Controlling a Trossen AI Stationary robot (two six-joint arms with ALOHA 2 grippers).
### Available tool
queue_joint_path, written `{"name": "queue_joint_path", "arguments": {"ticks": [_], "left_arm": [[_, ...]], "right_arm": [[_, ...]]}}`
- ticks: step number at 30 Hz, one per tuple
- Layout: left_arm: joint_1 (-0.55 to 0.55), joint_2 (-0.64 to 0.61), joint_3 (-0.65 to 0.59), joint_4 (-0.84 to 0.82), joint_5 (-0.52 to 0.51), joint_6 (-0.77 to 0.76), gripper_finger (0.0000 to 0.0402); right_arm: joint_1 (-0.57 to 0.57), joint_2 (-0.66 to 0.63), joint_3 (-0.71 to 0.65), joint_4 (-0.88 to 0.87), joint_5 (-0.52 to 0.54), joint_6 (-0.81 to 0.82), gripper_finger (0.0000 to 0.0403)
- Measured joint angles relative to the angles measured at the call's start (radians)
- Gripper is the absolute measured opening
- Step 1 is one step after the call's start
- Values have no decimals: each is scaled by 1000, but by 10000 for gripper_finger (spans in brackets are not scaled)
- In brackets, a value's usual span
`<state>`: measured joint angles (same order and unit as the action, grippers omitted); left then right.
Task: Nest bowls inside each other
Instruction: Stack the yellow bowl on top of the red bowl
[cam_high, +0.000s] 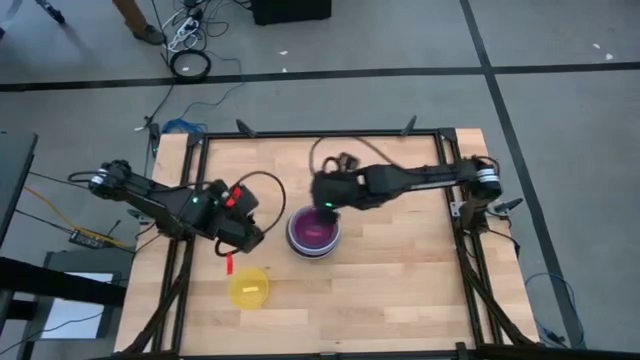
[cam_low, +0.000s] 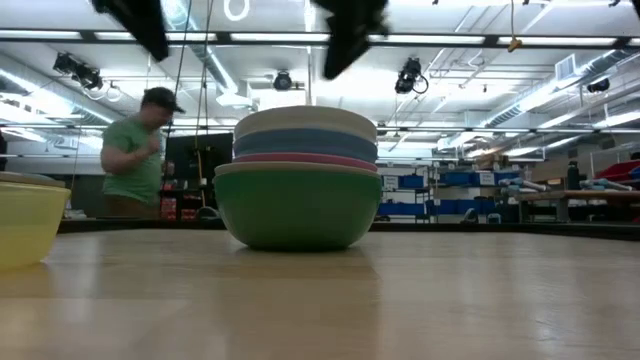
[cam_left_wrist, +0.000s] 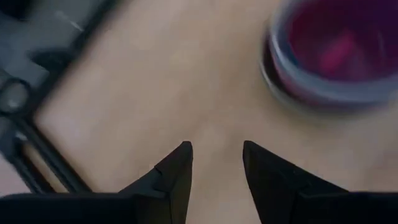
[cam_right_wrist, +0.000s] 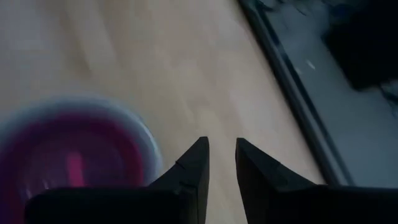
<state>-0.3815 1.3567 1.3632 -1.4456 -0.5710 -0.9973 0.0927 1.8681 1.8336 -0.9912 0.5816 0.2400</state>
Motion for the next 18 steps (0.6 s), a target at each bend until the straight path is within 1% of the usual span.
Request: {"name": "queue_joint_path", "arguments": {"ticks": [4,6,8,12,16,18], "left_arm": [[-76,0,-91,22,245,110,152],[-131,0,-160,61,333,164,152],[-184,1,-236,124,357,178,152],[-250,2,-350,271,374,122,152],[-289,2,-405,406,377,100,152],[-303,2,-417,435,377,98,152]], "right_arm": [[54,-97,0,-254,76,164,65],[90,-145,0,-353,100,254,65],[130,-177,0,-424,111,339,65],[214,-215,-1,-481,114,453,65],[274,-222,-1,-481,130,485,65],[287,-219,-1,-481,130,498,65]]}}
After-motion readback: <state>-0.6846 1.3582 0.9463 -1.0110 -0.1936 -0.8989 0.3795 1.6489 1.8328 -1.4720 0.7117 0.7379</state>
